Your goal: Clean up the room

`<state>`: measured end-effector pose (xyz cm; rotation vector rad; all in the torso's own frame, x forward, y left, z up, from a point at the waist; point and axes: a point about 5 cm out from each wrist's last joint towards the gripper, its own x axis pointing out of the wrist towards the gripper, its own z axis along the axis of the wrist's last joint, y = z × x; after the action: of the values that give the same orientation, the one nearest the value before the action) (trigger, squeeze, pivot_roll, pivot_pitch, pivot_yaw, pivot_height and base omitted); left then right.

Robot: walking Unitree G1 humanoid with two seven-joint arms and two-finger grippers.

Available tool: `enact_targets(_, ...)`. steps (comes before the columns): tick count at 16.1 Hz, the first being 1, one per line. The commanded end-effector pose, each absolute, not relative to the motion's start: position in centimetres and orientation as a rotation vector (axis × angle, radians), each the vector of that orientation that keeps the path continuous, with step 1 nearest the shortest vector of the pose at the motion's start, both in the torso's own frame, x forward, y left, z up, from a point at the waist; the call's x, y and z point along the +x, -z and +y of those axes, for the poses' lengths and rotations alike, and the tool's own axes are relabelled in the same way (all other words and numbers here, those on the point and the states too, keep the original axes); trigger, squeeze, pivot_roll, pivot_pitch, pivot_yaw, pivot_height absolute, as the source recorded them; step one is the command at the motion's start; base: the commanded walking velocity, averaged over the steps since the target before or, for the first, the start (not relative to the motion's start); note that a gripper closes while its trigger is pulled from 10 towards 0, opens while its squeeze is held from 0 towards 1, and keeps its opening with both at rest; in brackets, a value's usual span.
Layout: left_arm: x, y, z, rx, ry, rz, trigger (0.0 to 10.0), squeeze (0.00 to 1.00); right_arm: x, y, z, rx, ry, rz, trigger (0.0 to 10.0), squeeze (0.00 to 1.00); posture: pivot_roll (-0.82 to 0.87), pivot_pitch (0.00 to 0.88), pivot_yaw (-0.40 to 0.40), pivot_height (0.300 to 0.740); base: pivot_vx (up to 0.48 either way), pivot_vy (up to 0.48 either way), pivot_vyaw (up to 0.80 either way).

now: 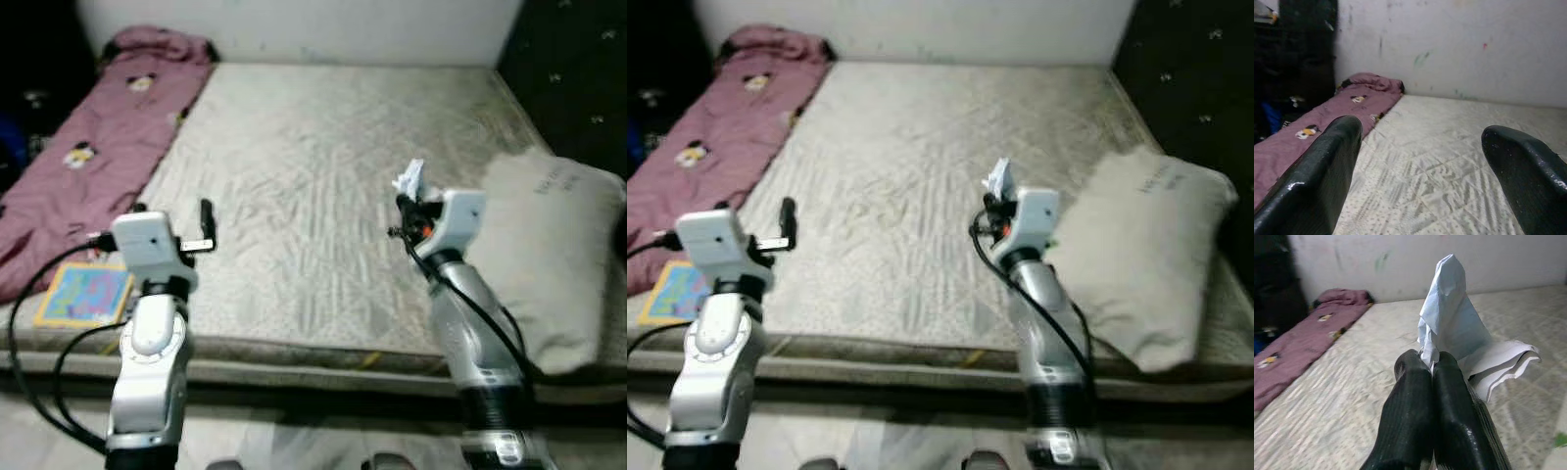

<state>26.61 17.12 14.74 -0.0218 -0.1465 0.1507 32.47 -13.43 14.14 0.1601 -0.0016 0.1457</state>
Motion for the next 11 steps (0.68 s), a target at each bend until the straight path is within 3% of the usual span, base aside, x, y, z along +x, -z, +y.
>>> enact_targets(1, 26.7, -14.8, 18.2, -0.007, -0.196, -0.157, 10.0, 0.0, 33.6, -15.7, -12.6, 0.131, -0.127, -0.051, 10.0, 0.0, -0.05, 0.0, 0.027, 0.74, 0.0, 0.0, 0.0)
enact_targets(4, 26.8, -14.1, 18.2, -0.006, -0.202, -0.155, 10.0, 0.0, 35.1, -17.4, -9.9, 0.081, -0.2, -0.152, 10.0, 0.0, -0.06, 0.0, 0.025, 0.74, 0.0, 0.0, 0.0)
enact_targets(6, 27.1, -14.0, 18.0, 0.005, -0.184, -0.159, 10.0, 0.0, 35.3, -17.5, -8.2, -0.042, -0.198, -0.173, 10.0, 0.0, -0.05, 0.0, -0.013, 0.74, 0.0, 0.0, 0.0)
enact_targets(7, 26.9, -13.4, 18.5, 0.038, -0.202, -0.146, 10.0, 0.0, 35.0, -17.2, -7.4, -0.008, -0.299, -0.164, 10.0, 0.0, -0.04, 0.0, -0.01, 0.74, 0.0, 0.0, 0.0)
enact_targets(8, 26.3, -12.4, 19.0, 0.02, -0.212, -0.118, 10.0, 0.0, 34.1, -17.1, -7.6, 0.107, -0.319, -0.189, 10.0, 0.0, -0.03, 0.0, -0.003, 0.74, 0.0, 0.0, 0.0)
enact_targets(11, 24.9, -11.3, 19.4, 0.031, -0.203, -0.094, 10.0, 0.0, 31.6, -13.5, -9.4, 0.045, -0.331, -0.191, 10.0, 0.0, -0.01, 0.0, -0.004, 0.74, 0.0, 0.0, 0.0)
